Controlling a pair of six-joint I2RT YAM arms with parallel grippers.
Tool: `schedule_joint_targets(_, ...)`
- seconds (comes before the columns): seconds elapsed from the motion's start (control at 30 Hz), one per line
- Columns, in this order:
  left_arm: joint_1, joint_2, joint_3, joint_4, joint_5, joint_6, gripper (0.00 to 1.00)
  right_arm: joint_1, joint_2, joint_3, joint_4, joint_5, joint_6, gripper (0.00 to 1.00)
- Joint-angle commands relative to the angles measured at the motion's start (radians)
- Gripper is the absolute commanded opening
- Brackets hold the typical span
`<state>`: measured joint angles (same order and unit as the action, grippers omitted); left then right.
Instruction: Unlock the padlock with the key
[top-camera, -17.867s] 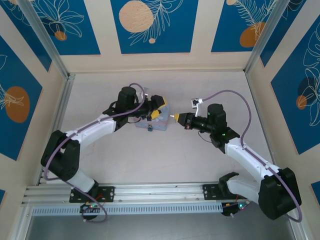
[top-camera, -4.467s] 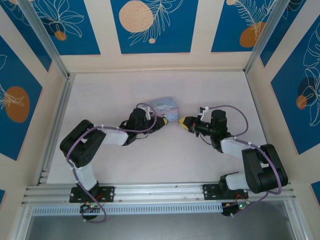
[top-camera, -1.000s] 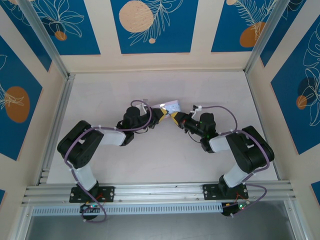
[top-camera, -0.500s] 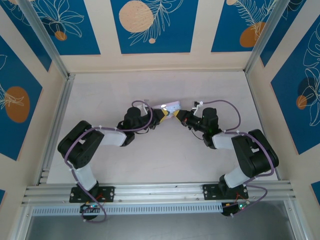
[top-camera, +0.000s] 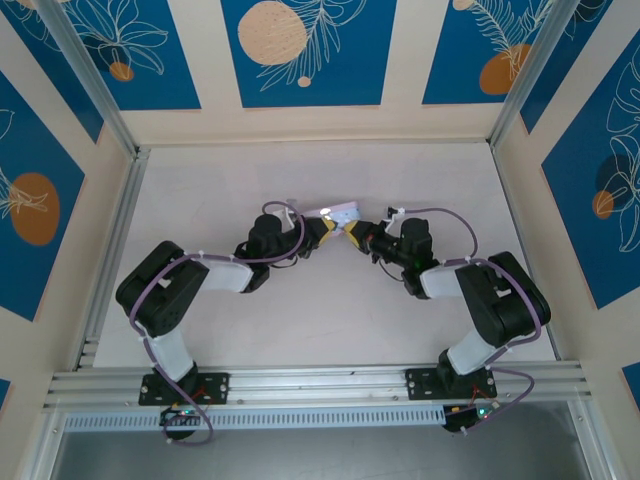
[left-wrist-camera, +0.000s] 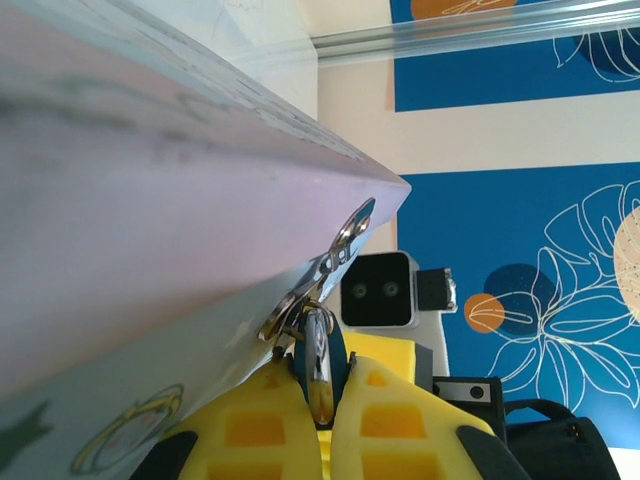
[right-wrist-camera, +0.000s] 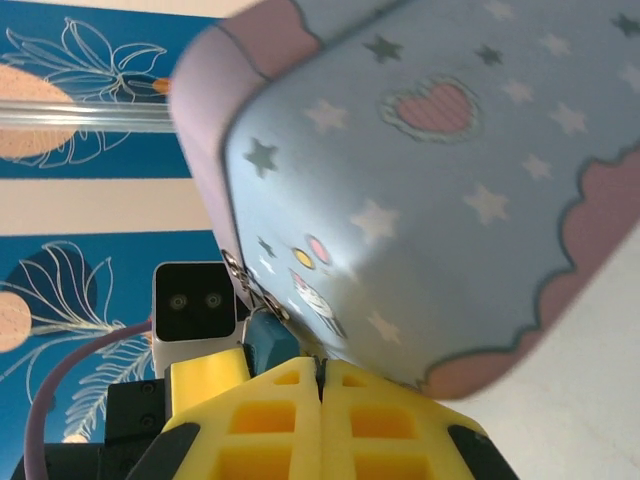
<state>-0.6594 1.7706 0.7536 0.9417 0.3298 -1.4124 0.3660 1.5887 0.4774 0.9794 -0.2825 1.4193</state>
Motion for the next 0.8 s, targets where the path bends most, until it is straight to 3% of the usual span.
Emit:
schedule_joint_targets(0.0, -0.042, -0.008, 0.022, 0.116, 0.096, 0.003, 0.00, 0.060, 0.006, -0.004, -0.011, -0.017, 0.062, 0.00)
schedule_joint_targets(0.4, -0.047, -0.059, -0.018, 0.052, 0.027, -0.007, 0.00, 0.045, -0.075, -0.057, -0.070, 0.016, 0.053, 0.00)
schedule_joint_targets(0.77, -0.048, -0.174, -0.074, -0.084, -0.033, 0.022, 0.00, 0.030, -0.433, -0.153, -0.409, 0.036, -0.059, 0.00)
